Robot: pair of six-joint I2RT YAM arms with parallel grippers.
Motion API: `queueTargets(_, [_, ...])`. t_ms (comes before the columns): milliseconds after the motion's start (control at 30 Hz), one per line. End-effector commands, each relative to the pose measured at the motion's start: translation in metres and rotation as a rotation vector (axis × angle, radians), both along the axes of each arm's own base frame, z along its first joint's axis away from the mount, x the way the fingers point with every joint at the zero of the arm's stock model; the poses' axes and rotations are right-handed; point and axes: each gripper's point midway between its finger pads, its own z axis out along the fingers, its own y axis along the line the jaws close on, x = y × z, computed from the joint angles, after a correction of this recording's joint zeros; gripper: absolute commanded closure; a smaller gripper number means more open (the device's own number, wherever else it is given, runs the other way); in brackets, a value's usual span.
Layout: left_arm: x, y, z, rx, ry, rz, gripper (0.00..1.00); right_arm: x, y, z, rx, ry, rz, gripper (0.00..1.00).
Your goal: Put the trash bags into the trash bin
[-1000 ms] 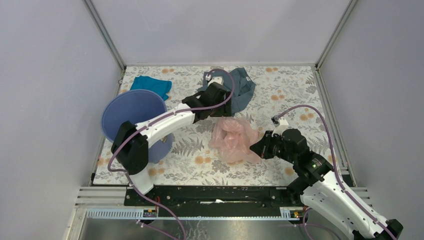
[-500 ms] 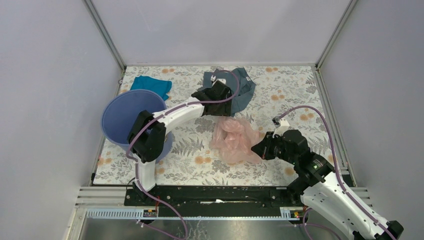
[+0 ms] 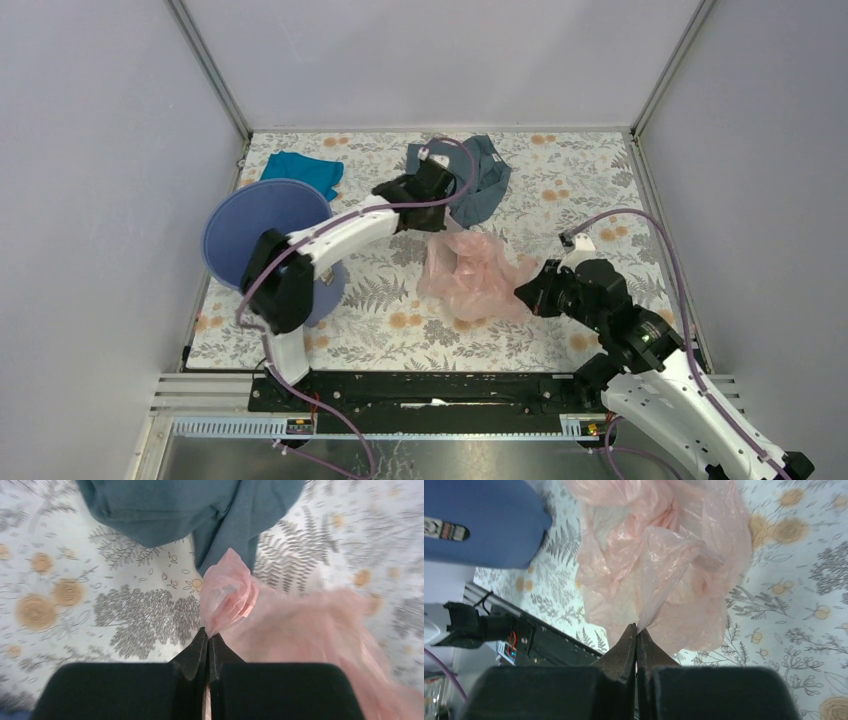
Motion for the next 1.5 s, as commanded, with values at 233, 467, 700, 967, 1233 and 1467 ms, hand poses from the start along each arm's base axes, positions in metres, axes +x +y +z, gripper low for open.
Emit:
queueTargets(233, [-0.084,0.008,0.124,-0.494,-0.249,-0.096,1.0,0.024,-0.024,0.041,0.008,-0.094,-0.208,0.82])
queueTargets(467, [-0.11,0.013,0.098,-0.561,-0.261,-0.183,1.0,0.02,-0.033,0.05,-0.145,-0.013,-0.185,0.32])
queueTargets(700, [-0.111,0.013,0.087,-0.556,-0.248,-0.232,1.0,0.045,0.011,0.115,-0.118,-0.174,0.039,0.1])
queueTargets(967, [-0.113,-0.001,0.095,-0.629,-0.202,-0.259,1.0,0.05,0.104,0.052,0.026,0.01,0.414,0.25])
queueTargets(1233, [-0.117,-0.014,0.121,-0.733,-0.186,-0.279,1.0,0.054,0.138,-0.03,0.123,0.111,0.339,0.78])
queueTargets(1467, [-0.127,-0.027,0.166,-0.889,-0.134,-0.281,1.0,0.098,0.126,-0.107,-0.069,0.128,0.021,0.8])
